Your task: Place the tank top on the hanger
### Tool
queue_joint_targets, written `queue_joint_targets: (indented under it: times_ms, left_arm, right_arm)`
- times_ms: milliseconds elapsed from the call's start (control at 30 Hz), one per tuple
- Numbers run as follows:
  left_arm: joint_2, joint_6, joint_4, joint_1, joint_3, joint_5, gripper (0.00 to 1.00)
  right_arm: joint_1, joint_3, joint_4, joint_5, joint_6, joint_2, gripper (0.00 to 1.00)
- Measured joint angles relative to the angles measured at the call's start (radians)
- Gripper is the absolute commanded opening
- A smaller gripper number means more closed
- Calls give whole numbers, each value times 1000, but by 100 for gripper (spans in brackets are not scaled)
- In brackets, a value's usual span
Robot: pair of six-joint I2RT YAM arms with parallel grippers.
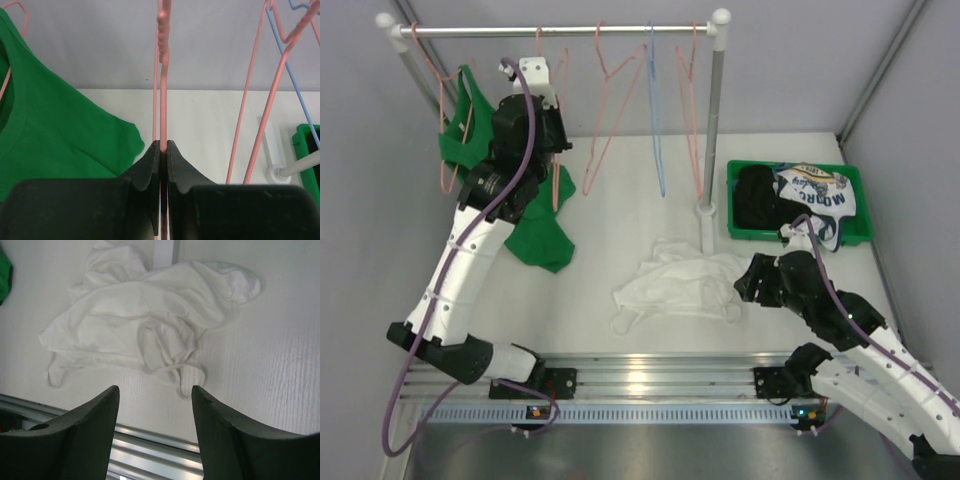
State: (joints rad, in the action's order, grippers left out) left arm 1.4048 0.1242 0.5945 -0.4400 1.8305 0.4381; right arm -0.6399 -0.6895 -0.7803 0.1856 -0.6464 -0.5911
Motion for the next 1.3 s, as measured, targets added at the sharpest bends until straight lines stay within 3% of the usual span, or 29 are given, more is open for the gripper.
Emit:
queue_joint_targets:
  times_ms: [333,633,967,1300]
  left_arm:
    - [-175,4,29,0,-137,-70,0]
    - [-309,11,169,0,-219,-98,0]
    - [-552,113,296,0,-568,-176,0]
    - [-689,223,349,0,-804,-349,0]
  right_arm:
    - [0,15,11,-4,0,-1,60]
    - [0,18,37,-1,-9,-26,57]
    - [0,43,56,4,-26,-91,55]
    - [0,289,198,-11,-114,-82,50]
